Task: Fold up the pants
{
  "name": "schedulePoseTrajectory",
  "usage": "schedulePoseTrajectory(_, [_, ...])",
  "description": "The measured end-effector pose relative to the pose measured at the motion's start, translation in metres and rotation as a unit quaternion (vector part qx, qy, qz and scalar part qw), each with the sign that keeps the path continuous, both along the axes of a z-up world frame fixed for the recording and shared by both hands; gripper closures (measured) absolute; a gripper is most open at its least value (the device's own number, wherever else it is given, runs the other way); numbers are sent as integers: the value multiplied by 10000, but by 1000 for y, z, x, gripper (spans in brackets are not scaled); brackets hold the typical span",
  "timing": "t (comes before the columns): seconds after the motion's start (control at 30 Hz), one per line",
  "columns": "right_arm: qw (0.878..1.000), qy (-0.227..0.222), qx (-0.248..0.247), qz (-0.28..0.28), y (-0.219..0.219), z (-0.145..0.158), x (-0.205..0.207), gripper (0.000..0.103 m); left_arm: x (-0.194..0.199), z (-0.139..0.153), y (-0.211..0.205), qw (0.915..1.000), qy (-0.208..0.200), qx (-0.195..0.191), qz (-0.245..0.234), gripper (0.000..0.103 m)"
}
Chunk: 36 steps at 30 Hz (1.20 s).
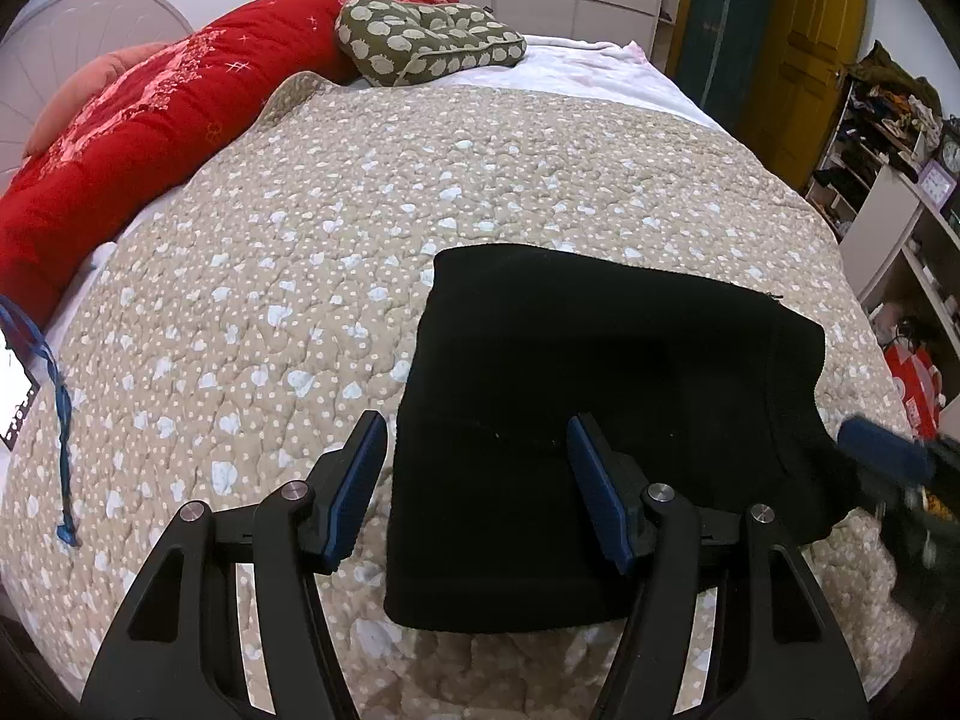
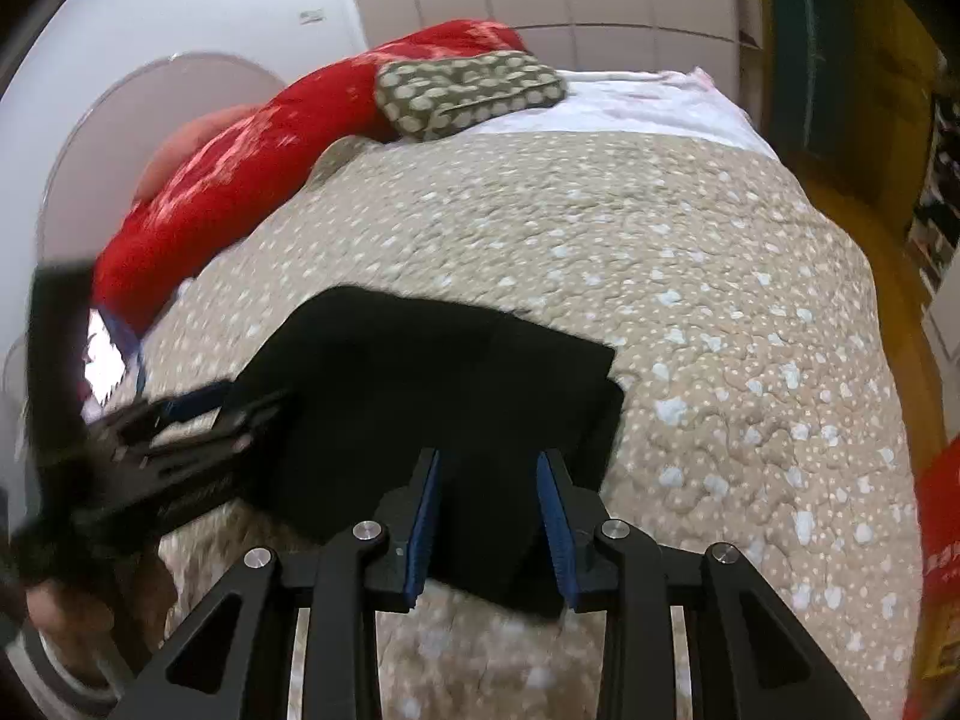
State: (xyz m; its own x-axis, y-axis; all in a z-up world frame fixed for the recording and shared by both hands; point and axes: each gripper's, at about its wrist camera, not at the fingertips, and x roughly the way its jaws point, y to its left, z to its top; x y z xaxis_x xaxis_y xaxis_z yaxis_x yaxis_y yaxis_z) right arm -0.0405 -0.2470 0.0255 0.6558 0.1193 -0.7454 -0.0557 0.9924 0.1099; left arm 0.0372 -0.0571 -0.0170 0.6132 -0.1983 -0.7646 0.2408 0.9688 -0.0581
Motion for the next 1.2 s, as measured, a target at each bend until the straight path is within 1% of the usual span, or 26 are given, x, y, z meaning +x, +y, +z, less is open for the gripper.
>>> schedulePoseTrajectory(0.17, [9996,26,-254,121,9,-9,-13,71,-1,0,0,10000,5,9,0,40])
schedulePoseTrajectory(0.23, [9995,133,-262,104,6,-16,-14,70,-2,0,0,10000,7,2,-4,40])
schedulePoseTrajectory(0.3, [9994,264,-217,45,3,-24,-14,65,-4,-2,0,10000,28,-18,6,40])
schedulePoseTrajectory(0.37, [9996,230,-154,33,1,-27,-17,65,-5,-2,-1,10000,5,-3,18,40])
schedulePoseTrajectory(0.53, [9999,166,22,29,-4,-17,-18,65,-5,-1,-2,10000,15,3,29,40])
schedulePoseTrajectory(0.67, [10000,-4,34,-8,-5,-5,-21,65,-6,-1,-1,10000,37,-31,35,40])
schedulePoseTrajectory(0.83, [9999,-76,39,-113,-9,1,-19,63,-9,4,4,9999,48,-80,38,40])
schedulePoseTrajectory(0.9, [9996,-130,139,-207,-14,3,-17,55,-9,6,7,9999,38,-88,55,40])
schedulePoseTrajectory(1.0, [9981,-134,462,-387,-24,2,-14,49,-8,10,14,9997,68,-238,86,40])
schedulePoseTrajectory(1.07, [9967,-77,663,-463,-30,-1,-11,47,-6,13,20,9993,67,-359,101,40])
schedulePoseTrajectory(1.2, [9943,3,882,-604,-38,-7,-2,45,-3,15,26,9992,72,-383,127,40])
